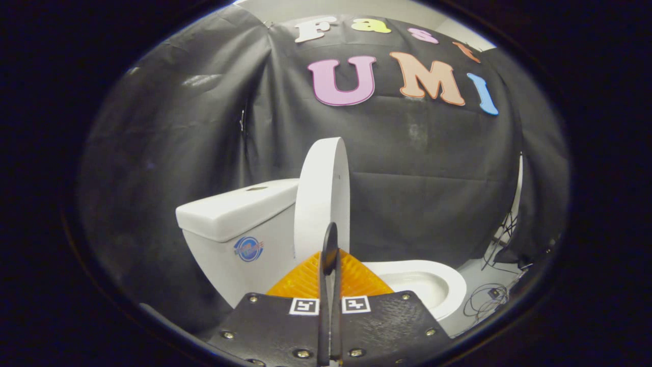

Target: Open the toilet lid.

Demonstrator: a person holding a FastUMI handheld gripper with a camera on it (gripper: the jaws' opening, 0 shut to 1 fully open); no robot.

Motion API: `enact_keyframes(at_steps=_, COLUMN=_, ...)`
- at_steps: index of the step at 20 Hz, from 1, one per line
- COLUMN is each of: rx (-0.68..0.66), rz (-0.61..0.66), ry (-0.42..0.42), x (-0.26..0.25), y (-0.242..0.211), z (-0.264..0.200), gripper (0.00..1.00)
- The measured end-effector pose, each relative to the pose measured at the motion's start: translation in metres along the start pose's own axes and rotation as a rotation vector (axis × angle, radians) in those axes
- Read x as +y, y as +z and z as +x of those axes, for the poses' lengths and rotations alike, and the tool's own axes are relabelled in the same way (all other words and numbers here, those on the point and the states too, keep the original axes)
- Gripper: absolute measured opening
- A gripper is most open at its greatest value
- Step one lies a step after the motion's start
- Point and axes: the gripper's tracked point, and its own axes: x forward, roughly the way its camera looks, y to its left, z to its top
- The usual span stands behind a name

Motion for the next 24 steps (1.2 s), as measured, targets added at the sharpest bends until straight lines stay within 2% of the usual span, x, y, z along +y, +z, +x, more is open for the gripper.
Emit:
enact_keyframes(at_steps=13, rx=-0.039, rz=-0.039, ry=0.066, x=0.039, y=-0.007, z=-0.005, gripper=0.02)
enact_keyframes(at_steps=18, rx=-0.047, rz=-0.075, ry=0.089, x=0.053, y=-0.009, z=-0.007, gripper=0.05)
enact_keyframes(at_steps=24, rx=-0.043, rz=-0.142, ry=0.076, x=0.062, y=-0.014, z=-0.017, gripper=0.15)
